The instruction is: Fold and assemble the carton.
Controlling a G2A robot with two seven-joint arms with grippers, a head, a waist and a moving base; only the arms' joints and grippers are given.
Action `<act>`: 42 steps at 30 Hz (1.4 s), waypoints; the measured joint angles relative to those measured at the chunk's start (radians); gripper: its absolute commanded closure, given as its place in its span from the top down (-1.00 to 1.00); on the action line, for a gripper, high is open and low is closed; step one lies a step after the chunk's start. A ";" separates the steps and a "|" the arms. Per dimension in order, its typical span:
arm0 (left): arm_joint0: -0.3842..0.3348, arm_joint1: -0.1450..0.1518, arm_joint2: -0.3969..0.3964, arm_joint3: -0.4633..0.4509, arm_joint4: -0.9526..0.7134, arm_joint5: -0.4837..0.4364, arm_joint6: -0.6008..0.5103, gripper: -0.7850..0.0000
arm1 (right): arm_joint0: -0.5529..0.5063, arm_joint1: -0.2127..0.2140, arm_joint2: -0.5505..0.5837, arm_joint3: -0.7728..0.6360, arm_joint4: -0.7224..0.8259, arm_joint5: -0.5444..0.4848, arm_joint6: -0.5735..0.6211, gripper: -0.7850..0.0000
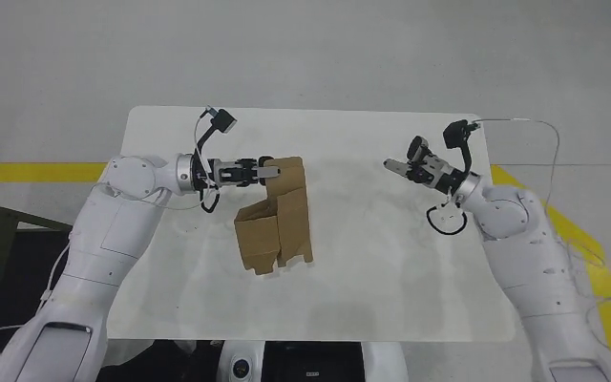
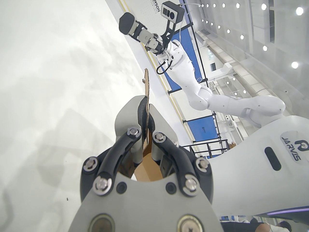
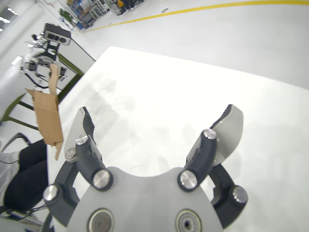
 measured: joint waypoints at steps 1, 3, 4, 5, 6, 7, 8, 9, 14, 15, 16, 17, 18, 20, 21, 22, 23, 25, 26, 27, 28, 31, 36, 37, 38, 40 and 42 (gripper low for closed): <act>-0.001 -0.001 0.004 -0.002 -0.005 -0.003 -0.002 -1.00 | 0.005 -0.004 -0.018 0.009 0.047 -0.009 0.018 1.00; -0.004 -0.004 0.014 -0.004 -0.014 -0.007 -0.004 -1.00 | 0.019 -0.014 -0.062 0.030 0.158 -0.030 0.062 1.00; -0.006 -0.005 0.018 -0.005 -0.015 -0.008 -0.003 -1.00 | 0.026 -0.018 -0.081 0.038 0.200 -0.036 0.085 1.00; -0.007 -0.006 0.022 -0.005 -0.016 -0.009 -0.001 -1.00 | 0.034 -0.021 -0.099 0.046 0.240 -0.041 0.109 1.00; -0.010 -0.008 0.028 -0.005 -0.019 -0.009 0.001 -1.00 | 0.043 -0.026 -0.123 0.055 0.290 -0.045 0.142 1.00; -0.012 -0.009 0.033 -0.005 -0.022 -0.009 0.002 -1.00 | 0.051 -0.029 -0.140 0.062 0.322 -0.048 0.168 1.00; -0.014 -0.011 0.038 -0.005 -0.025 -0.008 0.004 -1.00 | 0.059 -0.033 -0.157 0.068 0.352 -0.050 0.192 1.00; -0.017 -0.013 0.044 -0.005 -0.028 -0.007 0.007 -1.00 | 0.068 -0.038 -0.179 0.074 0.389 -0.057 0.224 1.00; -0.027 -0.021 0.066 0.003 -0.043 0.001 0.018 -1.00 | 0.106 -0.055 -0.252 0.096 0.505 -0.087 0.317 1.00; -0.027 -0.022 0.069 0.005 -0.049 0.006 0.022 -1.00 | 0.114 -0.060 -0.269 0.101 0.528 -0.092 0.335 1.00; -0.025 -0.023 0.070 0.005 -0.054 0.009 0.024 -1.00 | 0.120 -0.063 -0.282 0.104 0.544 -0.097 0.350 1.00; -0.024 -0.023 0.071 0.003 -0.058 0.013 0.025 -1.00 | 0.126 -0.067 -0.295 0.106 0.559 -0.102 0.365 1.00; -0.021 -0.024 0.073 0.000 -0.060 0.015 0.025 -1.00 | 0.134 -0.071 -0.312 0.110 0.579 -0.109 0.382 1.00; -0.016 -0.024 0.074 -0.005 -0.060 0.020 0.027 -1.00 | 0.145 -0.078 -0.336 0.113 0.605 -0.120 0.404 1.00; -0.014 -0.024 0.074 -0.007 -0.059 0.024 0.028 -1.00 | 0.153 -0.083 -0.349 0.115 0.619 -0.130 0.416 1.00; -0.012 -0.024 0.074 -0.009 -0.056 0.027 0.030 -1.00 | 0.159 -0.086 -0.359 0.115 0.628 -0.135 0.420 1.00; -0.011 -0.023 0.074 -0.011 -0.054 0.030 0.030 -1.00 | 0.164 -0.088 -0.368 0.115 0.635 -0.139 0.420 1.00; -0.010 -0.023 0.072 -0.015 -0.051 0.037 0.031 -1.00 | 0.175 -0.092 -0.389 0.114 0.636 -0.143 0.414 1.00; -0.009 -0.023 0.072 -0.016 -0.050 0.039 0.030 -1.00 | 0.179 -0.093 -0.397 0.116 0.634 -0.146 0.412 1.00; -0.010 -0.022 0.072 -0.017 -0.048 0.041 0.027 -1.00 | 0.185 -0.094 -0.405 0.121 0.632 -0.149 0.408 0.98; -0.010 -0.022 0.071 -0.017 -0.048 0.042 0.024 -1.00 | 0.189 -0.094 -0.411 0.123 0.630 -0.151 0.406 0.54; -0.014 -0.023 0.071 -0.015 -0.048 0.046 0.020 -1.00 | 0.198 -0.094 -0.437 0.122 0.636 -0.153 0.404 -0.36; -0.019 -0.024 0.072 -0.010 -0.051 0.052 0.011 -1.00 | 0.209 -0.087 -0.475 0.117 0.655 -0.159 0.398 -1.00; -0.020 -0.024 0.073 -0.010 -0.052 0.053 0.009 -1.00 | 0.211 -0.085 -0.482 0.115 0.657 -0.159 0.398 -1.00; -0.020 -0.024 0.073 -0.009 -0.053 0.053 0.007 -1.00 | 0.213 -0.083 -0.489 0.112 0.661 -0.159 0.398 -1.00; -0.022 -0.024 0.074 -0.007 -0.053 0.055 0.003 -1.00 | 0.218 -0.078 -0.505 0.107 0.669 -0.159 0.398 -1.00; -0.023 -0.025 0.075 -0.006 -0.055 0.056 0.000 -1.00 | 0.223 -0.073 -0.520 0.105 0.677 -0.161 0.396 -1.00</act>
